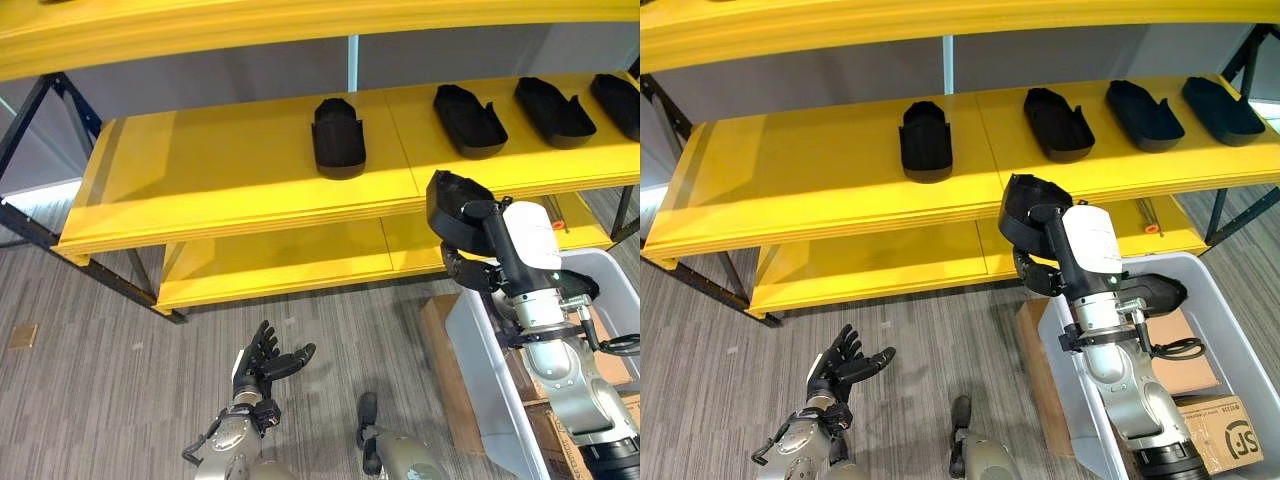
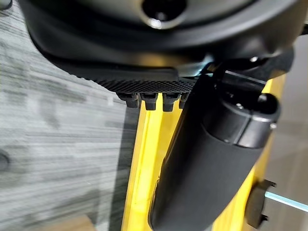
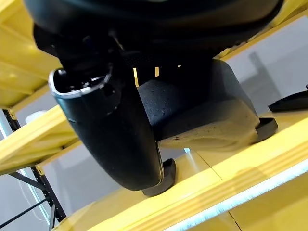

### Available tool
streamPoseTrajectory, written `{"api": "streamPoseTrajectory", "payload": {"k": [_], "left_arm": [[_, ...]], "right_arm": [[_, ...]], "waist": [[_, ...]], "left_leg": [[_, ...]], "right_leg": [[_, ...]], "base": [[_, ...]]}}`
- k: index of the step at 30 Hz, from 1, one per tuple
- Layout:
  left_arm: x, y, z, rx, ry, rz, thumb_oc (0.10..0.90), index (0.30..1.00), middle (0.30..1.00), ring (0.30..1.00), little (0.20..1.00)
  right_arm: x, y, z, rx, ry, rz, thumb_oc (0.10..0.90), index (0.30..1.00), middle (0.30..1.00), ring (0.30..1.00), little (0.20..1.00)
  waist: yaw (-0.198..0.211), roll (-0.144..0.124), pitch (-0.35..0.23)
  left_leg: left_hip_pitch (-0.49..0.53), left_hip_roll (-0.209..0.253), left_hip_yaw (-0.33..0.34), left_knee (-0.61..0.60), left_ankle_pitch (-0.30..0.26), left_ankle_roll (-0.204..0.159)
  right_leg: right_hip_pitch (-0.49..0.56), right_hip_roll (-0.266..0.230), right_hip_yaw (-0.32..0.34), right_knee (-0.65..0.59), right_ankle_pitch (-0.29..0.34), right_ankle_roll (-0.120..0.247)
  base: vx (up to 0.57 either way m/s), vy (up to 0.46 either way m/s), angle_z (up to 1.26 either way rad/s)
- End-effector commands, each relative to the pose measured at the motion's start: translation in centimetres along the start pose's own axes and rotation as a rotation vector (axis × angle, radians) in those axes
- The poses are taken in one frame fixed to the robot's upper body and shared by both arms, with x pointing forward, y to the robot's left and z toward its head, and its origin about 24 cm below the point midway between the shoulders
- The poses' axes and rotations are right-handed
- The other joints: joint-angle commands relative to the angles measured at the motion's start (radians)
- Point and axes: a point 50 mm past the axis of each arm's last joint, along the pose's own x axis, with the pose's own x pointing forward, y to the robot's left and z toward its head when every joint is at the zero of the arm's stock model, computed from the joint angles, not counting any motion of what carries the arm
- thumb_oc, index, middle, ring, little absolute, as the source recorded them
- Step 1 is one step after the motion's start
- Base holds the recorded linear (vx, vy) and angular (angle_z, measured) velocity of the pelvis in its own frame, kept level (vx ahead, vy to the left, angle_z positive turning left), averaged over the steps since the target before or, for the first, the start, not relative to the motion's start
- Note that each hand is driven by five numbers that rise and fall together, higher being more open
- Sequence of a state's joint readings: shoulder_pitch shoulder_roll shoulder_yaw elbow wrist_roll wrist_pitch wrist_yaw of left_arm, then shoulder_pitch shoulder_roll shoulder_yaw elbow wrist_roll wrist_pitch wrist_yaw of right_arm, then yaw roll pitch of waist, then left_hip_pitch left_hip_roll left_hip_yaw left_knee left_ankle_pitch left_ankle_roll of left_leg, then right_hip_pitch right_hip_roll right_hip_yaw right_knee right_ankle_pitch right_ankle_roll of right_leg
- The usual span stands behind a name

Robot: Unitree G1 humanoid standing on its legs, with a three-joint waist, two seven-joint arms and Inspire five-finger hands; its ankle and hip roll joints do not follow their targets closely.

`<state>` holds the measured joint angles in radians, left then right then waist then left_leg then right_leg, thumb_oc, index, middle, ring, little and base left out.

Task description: Move parts from the plastic box to the shelf.

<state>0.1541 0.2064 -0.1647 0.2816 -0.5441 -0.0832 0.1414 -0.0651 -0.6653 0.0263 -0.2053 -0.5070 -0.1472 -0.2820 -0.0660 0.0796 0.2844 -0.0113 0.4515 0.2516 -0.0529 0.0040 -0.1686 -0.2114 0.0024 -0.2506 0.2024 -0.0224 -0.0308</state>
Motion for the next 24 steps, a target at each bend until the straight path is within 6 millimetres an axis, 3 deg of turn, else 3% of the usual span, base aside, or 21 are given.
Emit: {"api": "streamPoseTrajectory", "payload": {"k": [1,7,13,15,18,24], "left_arm": [[-0.7,1.7,3.6,0.039,-0.178,0.006,0.9,1.0,1.0,1.0,1.0],[-0.7,2.0,4.0,0.057,-0.197,0.012,0.9,1.0,1.0,1.0,1.0],[-0.8,2.4,4.3,0.062,-0.205,0.024,0.9,1.0,1.0,1.0,1.0],[-0.8,2.5,4.4,0.062,-0.209,0.026,0.9,1.0,1.0,1.0,1.0],[-0.6,2.6,4.8,0.064,-0.218,0.036,0.9,1.0,1.0,1.0,1.0],[-0.7,2.5,4.8,0.059,-0.217,0.035,0.9,1.0,1.0,1.0,1.0]], "right_arm": [[0.9,-4.2,2.3,-0.01,-0.143,-0.266,0.4,0.3,0.3,0.3,0.3],[0.5,-3.7,2.2,-0.004,-0.113,-0.255,0.4,0.3,0.3,0.3,0.3],[1.0,-3.2,2.6,-0.003,-0.125,-0.241,0.4,0.3,0.3,0.3,0.3],[1.1,-3.2,2.7,0.0,-0.128,-0.242,0.4,0.3,0.3,0.3,0.3],[1.7,-3.2,3.2,-0.003,-0.154,-0.242,0.4,0.3,0.3,0.3,0.3],[2.8,-3.6,4.6,0.01,-0.231,-0.272,0.4,0.3,0.3,0.3,0.3]], "waist": [[-0.007,-0.036,-0.132],[0.005,-0.045,-0.142],[0.028,-0.088,-0.151],[0.031,-0.094,-0.151],[0.044,-0.128,-0.163],[0.061,-0.147,-0.18]], "left_leg": [[-0.029,-0.052,0.0,-0.034,0.231,-0.011],[0.005,-0.124,0.032,-0.027,0.186,0.015],[-0.004,-0.179,0.048,0.062,0.096,0.043],[-0.007,-0.184,0.05,0.07,0.087,0.05],[-0.007,-0.21,0.049,0.082,0.053,0.067],[-0.005,-0.222,0.048,0.077,0.042,0.078]], "right_leg": [[0.167,-0.104,0.056,-0.04,-0.094,0.112],[0.246,-0.179,0.054,-0.12,-0.053,0.151],[0.282,-0.245,0.051,-0.145,-0.023,0.194],[0.28,-0.251,0.055,-0.145,-0.017,0.195],[0.287,-0.272,0.05,-0.147,-0.003,0.215],[0.288,-0.282,0.046,-0.158,0.019,0.226]], "base": [[0.14,0.237,-0.22],[0.14,0.231,0.13],[0.09,0.153,-0.01],[0.05,0.093,0.02],[0.1,0.133,-0.02],[0.03,0.029,0.0]]}}
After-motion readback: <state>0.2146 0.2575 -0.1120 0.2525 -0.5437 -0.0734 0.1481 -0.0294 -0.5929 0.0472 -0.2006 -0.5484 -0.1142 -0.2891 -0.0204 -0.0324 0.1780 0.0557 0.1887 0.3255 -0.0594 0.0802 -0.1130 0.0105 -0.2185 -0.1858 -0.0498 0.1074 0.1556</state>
